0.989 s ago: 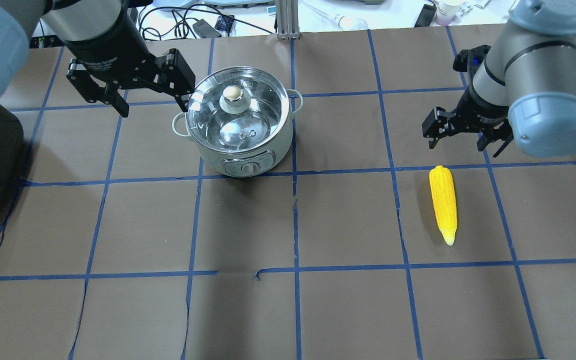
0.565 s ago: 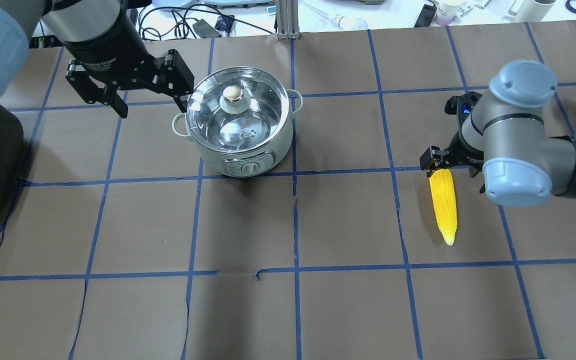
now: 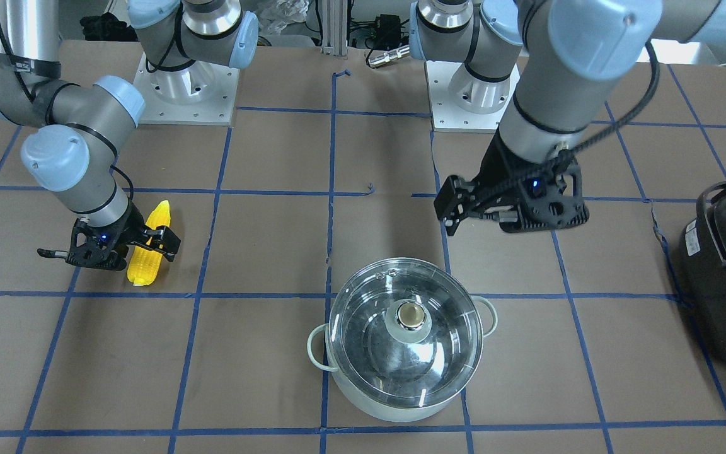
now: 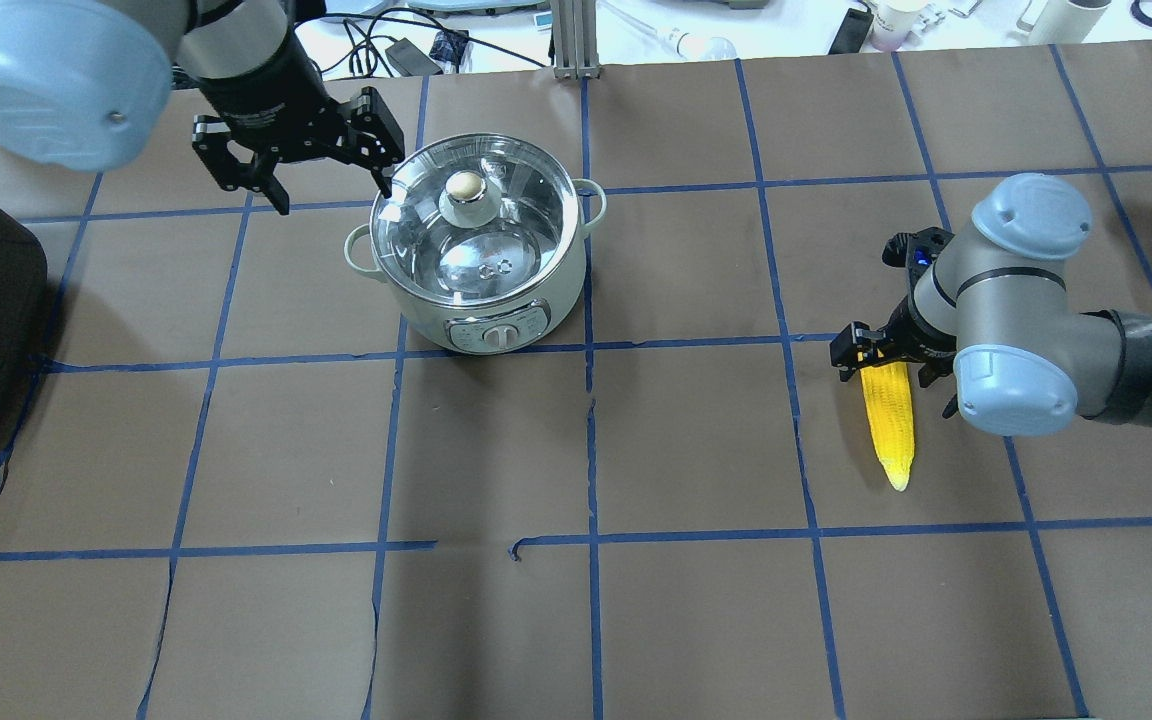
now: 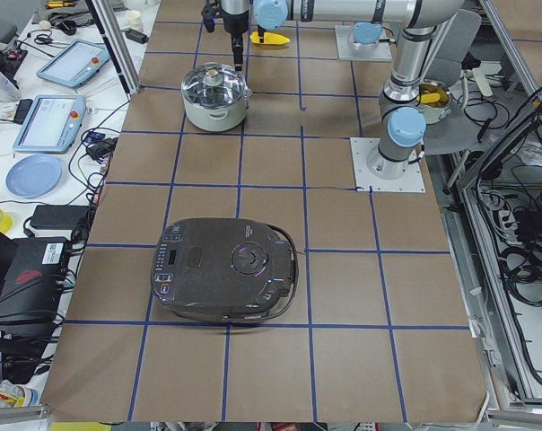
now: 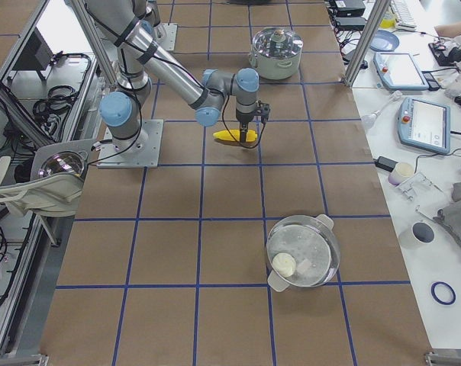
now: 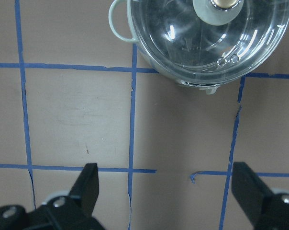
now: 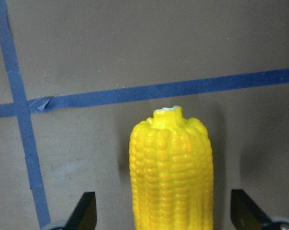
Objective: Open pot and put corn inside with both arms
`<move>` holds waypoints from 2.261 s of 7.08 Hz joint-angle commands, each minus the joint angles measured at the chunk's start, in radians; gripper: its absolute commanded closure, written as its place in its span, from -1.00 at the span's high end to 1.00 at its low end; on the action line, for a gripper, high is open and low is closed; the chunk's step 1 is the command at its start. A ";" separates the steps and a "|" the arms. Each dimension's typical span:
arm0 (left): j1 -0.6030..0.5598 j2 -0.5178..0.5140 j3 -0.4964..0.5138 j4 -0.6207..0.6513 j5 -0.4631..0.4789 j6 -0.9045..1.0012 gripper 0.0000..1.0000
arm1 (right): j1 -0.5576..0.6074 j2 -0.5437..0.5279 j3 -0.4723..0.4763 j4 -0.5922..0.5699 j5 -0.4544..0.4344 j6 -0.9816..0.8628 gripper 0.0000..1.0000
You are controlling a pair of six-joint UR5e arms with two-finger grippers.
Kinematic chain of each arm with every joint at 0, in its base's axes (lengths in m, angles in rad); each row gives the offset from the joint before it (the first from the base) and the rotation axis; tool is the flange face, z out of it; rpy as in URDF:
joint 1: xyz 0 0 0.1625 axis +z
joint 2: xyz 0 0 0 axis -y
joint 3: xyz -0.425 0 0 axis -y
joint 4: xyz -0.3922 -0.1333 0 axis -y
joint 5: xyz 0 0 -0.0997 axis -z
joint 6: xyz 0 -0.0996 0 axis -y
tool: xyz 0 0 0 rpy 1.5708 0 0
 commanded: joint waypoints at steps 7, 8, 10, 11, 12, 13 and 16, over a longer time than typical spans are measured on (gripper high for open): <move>-0.104 -0.263 0.111 0.171 -0.017 -0.007 0.92 | 0.001 0.005 0.008 0.015 -0.001 0.039 -0.11; -0.104 -0.264 0.108 0.176 -0.017 0.005 0.85 | 0.002 -0.005 0.005 0.019 -0.003 0.071 -0.11; -0.107 -0.275 0.109 0.207 -0.020 0.007 -0.01 | 0.007 -0.032 -0.026 0.079 -0.009 0.072 -0.07; -0.107 -0.270 0.112 0.196 -0.020 0.007 -0.72 | 0.013 -0.066 -0.053 0.123 -0.009 0.072 -0.03; -0.107 -0.264 0.114 0.193 -0.020 0.007 -1.00 | 0.022 -0.090 -0.097 0.197 -0.007 0.070 -0.02; -0.107 -0.260 0.116 0.193 -0.020 0.005 -1.00 | 0.038 -0.092 -0.165 0.285 -0.007 0.070 -0.01; -0.057 -0.226 0.192 0.065 -0.017 0.081 -1.00 | 0.140 -0.095 -0.444 0.572 -0.006 0.078 -0.01</move>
